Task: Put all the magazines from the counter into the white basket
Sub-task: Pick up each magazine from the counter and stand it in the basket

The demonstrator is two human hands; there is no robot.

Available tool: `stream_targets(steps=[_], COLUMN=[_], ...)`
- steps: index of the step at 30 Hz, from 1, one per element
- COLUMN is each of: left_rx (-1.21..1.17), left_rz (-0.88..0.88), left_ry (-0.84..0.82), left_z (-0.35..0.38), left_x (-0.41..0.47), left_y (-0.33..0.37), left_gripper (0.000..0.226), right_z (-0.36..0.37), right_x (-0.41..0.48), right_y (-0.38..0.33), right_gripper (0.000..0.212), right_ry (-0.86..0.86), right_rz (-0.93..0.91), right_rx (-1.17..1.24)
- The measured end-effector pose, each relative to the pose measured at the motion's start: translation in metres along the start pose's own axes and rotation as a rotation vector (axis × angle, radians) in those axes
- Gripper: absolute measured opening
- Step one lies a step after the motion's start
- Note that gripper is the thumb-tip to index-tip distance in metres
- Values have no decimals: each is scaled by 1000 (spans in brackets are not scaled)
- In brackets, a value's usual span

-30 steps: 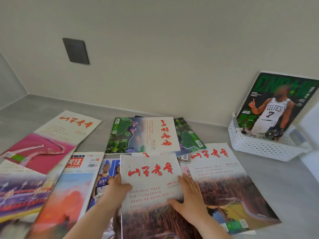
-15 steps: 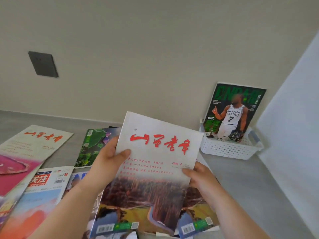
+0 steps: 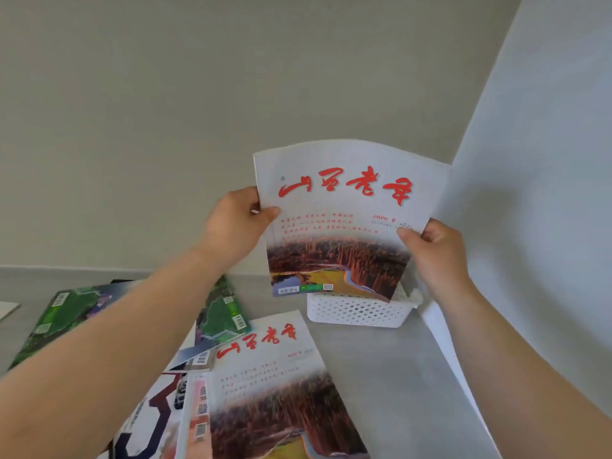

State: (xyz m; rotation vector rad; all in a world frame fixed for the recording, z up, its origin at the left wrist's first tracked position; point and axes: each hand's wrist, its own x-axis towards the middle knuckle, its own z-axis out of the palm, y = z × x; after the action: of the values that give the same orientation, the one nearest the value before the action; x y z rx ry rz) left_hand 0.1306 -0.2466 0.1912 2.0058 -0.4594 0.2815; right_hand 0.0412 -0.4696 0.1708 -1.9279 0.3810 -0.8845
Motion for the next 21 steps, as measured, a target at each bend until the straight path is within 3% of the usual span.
stream_targets(steps=[8,12,21], left_rx=[-202,-176,11], left_rz=[-74,-105,-207], left_ry=[-92,-102,-168], left_z=[92,121,155], left_x=[55,72,85], left_y=[10,-1,-40], left_gripper=[23,22,21], right_z=[-30,-24,1], right_x=[77,97,108], right_y=[56,89,143], right_gripper=[11,16,24], right_ry=[66,41,-112], right_rz=[-26,19,303], right_rx=[-43,-42,49])
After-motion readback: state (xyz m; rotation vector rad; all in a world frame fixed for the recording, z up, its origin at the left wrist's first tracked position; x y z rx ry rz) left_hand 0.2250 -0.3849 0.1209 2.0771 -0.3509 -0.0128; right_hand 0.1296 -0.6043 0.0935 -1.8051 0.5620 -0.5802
